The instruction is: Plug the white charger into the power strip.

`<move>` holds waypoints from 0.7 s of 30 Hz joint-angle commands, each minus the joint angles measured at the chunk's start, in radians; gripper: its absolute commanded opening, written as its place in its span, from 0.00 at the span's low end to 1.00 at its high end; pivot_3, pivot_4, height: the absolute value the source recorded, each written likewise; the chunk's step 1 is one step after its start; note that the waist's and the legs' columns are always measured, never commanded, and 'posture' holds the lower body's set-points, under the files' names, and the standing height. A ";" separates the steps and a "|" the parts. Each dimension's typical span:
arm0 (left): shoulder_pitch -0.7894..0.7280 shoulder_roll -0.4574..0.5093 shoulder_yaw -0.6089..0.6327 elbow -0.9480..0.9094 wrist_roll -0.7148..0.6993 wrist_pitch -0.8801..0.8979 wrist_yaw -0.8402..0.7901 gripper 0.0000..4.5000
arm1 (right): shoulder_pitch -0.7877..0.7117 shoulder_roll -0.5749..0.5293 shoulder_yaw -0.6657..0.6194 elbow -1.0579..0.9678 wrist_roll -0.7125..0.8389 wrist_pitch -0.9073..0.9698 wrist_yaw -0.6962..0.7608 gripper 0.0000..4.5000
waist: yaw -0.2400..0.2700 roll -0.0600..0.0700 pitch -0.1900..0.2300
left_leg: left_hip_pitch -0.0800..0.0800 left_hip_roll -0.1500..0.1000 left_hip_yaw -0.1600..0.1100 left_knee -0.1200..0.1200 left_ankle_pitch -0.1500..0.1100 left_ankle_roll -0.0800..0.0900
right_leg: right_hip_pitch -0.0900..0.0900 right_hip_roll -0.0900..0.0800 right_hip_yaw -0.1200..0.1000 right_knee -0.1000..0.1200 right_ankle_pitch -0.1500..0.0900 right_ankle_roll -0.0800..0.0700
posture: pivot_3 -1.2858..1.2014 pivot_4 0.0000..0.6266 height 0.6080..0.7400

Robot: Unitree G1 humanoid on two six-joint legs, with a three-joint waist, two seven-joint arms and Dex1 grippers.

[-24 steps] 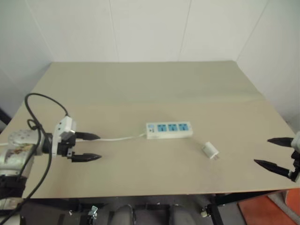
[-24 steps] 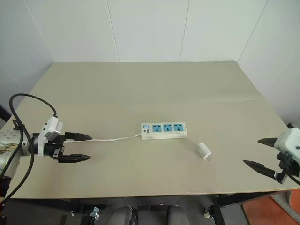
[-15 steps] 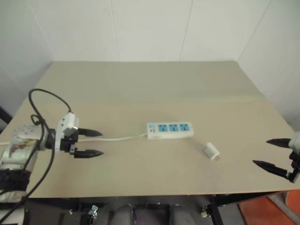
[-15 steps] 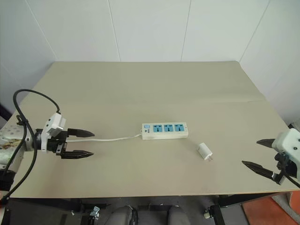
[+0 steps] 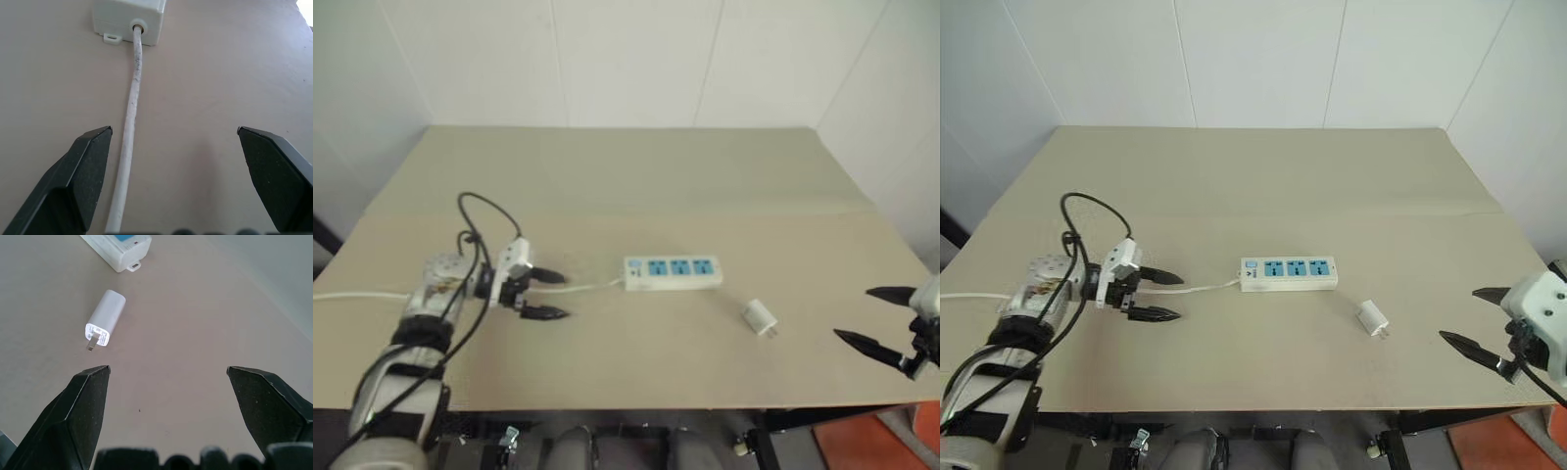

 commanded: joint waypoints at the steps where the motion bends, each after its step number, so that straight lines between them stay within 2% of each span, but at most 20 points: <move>1: -0.073 -0.046 0.007 0.098 0.020 -0.045 0.021 1.00 | -0.026 0.023 -0.039 -0.046 0.054 0.041 -0.044 1.00 | -0.001 0.000 0.000 | -0.001 0.000 0.000 0.000 0.000 0.000 | -0.001 0.000 0.000 0.000 0.000 0.000 | 0.52 0.24 1.00; 3: -0.092 -0.063 -0.015 0.145 0.062 -0.095 0.033 1.00 | -0.026 0.034 -0.048 -0.061 0.066 0.050 -0.055 1.00 | -0.005 0.000 0.000 | -0.002 -0.001 0.000 0.000 0.000 0.001 | -0.002 -0.001 0.000 0.000 0.000 0.000 | 0.52 0.24 1.00; 5: -0.107 -0.071 -0.081 0.199 0.167 -0.173 0.107 1.00 | -0.020 0.043 -0.048 -0.079 0.064 0.058 -0.072 1.00 | -0.004 0.000 0.000 | -0.002 -0.001 -0.001 0.000 -0.001 0.002 | -0.002 -0.001 0.000 0.000 0.000 0.000 | 0.52 0.24 1.00; 7: -0.123 -0.083 -0.101 0.243 0.203 -0.178 0.137 1.00 | -0.008 0.047 -0.038 -0.089 0.049 0.064 -0.090 1.00 | 0.000 0.001 -0.002 | 0.000 -0.001 -0.001 0.000 -0.001 0.002 | -0.001 -0.001 0.000 0.000 0.000 0.001 | 0.52 0.24 1.00; 8: -0.134 -0.089 -0.107 0.264 0.213 -0.165 0.139 0.95 | -0.001 0.052 -0.034 -0.091 0.047 0.064 -0.095 1.00 | 0.002 0.001 -0.002 | 0.000 -0.002 -0.001 0.000 -0.001 0.002 | 0.001 -0.002 0.000 0.001 0.000 0.001 | 0.52 0.24 1.00; 11: -0.151 -0.097 -0.135 0.303 0.257 -0.141 0.148 0.79 | 0.023 0.062 -0.016 -0.103 0.028 0.060 -0.113 1.00 | 0.003 0.000 -0.004 | 0.004 -0.001 0.000 0.000 -0.001 0.002 | 0.004 -0.001 0.000 0.001 0.000 0.002 | 0.52 0.24 1.00; 21: -0.154 -0.111 -0.096 0.289 0.227 -0.122 0.070 0.06 | 0.013 0.055 0.046 -0.129 0.020 0.070 -0.162 1.00 | -0.010 0.005 -0.008 | 0.006 -0.001 0.001 0.000 -0.001 0.002 | 0.005 -0.001 0.002 0.001 0.000 0.003 | 0.52 0.24 1.00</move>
